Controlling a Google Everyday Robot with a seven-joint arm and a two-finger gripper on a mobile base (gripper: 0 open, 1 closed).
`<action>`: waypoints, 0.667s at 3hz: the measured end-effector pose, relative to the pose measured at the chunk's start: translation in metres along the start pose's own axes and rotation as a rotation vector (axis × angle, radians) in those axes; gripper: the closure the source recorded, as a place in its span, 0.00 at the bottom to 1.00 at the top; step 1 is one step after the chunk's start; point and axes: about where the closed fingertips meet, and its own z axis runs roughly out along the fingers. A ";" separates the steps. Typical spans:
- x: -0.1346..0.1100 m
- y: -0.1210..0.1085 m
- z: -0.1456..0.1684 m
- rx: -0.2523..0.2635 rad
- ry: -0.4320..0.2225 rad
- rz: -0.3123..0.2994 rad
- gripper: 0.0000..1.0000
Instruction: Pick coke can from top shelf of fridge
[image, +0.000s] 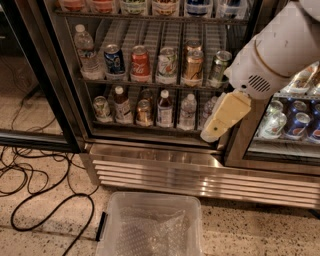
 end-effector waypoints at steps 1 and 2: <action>-0.025 -0.011 0.022 0.085 -0.050 0.055 0.00; -0.050 -0.029 0.036 0.149 -0.098 0.116 0.00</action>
Offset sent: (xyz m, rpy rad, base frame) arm 0.0881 0.0614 -0.0009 0.1433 -0.1923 -0.2384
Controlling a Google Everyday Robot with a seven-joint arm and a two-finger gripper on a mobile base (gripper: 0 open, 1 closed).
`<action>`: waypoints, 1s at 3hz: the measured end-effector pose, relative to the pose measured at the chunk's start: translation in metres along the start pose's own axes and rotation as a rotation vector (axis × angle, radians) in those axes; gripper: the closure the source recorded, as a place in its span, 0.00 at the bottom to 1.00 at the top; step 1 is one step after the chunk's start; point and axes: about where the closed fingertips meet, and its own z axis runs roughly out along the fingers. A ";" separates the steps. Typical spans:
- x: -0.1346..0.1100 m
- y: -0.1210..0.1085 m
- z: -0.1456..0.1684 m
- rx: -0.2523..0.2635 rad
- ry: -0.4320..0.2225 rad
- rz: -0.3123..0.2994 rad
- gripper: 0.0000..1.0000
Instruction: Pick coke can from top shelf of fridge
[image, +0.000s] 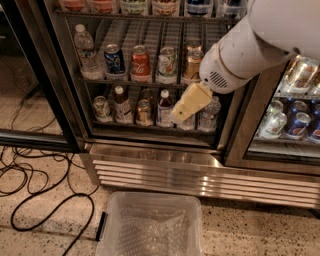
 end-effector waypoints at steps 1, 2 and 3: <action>-0.020 -0.001 0.013 0.004 -0.040 0.015 0.00; -0.021 -0.001 0.013 0.005 -0.042 0.015 0.00; -0.026 0.003 0.019 -0.003 -0.069 0.005 0.00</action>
Offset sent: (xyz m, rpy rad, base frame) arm 0.0136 0.0173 0.0011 0.0342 -0.0188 -0.0034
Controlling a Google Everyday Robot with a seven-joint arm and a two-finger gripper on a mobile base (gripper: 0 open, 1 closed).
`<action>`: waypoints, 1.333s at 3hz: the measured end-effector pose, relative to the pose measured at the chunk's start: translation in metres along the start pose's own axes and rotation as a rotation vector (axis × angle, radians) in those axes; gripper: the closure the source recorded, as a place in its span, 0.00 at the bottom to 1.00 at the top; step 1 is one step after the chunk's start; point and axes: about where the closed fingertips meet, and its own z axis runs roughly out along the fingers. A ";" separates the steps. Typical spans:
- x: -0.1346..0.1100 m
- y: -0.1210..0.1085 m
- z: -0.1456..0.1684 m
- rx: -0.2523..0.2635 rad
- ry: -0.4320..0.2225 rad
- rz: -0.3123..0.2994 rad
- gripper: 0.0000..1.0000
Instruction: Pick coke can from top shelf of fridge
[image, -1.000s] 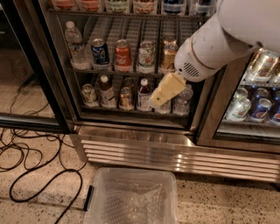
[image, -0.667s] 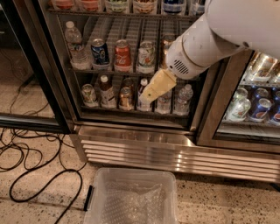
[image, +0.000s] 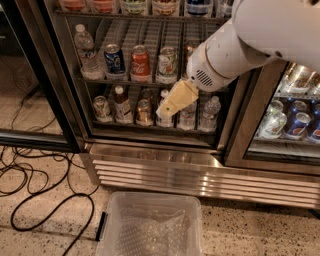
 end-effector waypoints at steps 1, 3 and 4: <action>-0.017 0.012 0.026 0.017 -0.047 -0.002 0.00; -0.049 0.005 0.050 0.063 -0.126 0.049 0.00; -0.055 0.009 0.065 0.088 -0.155 0.045 0.00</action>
Offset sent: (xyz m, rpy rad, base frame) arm 0.0705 0.0896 -0.0158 0.1694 -0.1393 -0.0776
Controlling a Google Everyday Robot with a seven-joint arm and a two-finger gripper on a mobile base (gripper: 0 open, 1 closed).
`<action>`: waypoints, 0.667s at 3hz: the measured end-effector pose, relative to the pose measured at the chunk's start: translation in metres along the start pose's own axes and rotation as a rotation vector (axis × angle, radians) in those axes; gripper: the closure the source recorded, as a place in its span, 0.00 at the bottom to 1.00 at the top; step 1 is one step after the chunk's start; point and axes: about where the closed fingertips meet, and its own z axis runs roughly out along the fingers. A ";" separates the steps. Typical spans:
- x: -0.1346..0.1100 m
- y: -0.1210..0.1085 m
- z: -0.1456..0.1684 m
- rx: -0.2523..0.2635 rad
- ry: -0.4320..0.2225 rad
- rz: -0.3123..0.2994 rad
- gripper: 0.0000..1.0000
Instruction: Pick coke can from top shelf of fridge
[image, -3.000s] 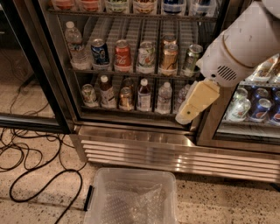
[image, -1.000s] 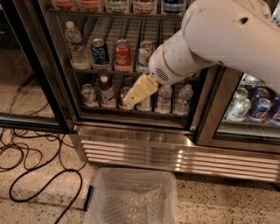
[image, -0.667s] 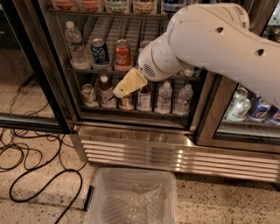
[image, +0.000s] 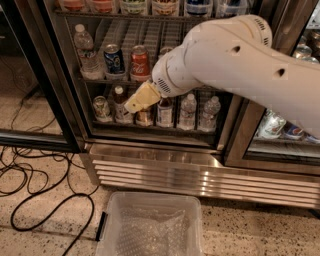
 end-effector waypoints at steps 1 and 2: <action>-0.014 -0.006 0.033 0.065 -0.058 -0.005 0.00; -0.029 -0.035 0.050 0.173 -0.092 0.009 0.00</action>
Offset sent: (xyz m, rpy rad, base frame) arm 0.1067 0.0258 -0.0047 0.0855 -0.2027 -0.2335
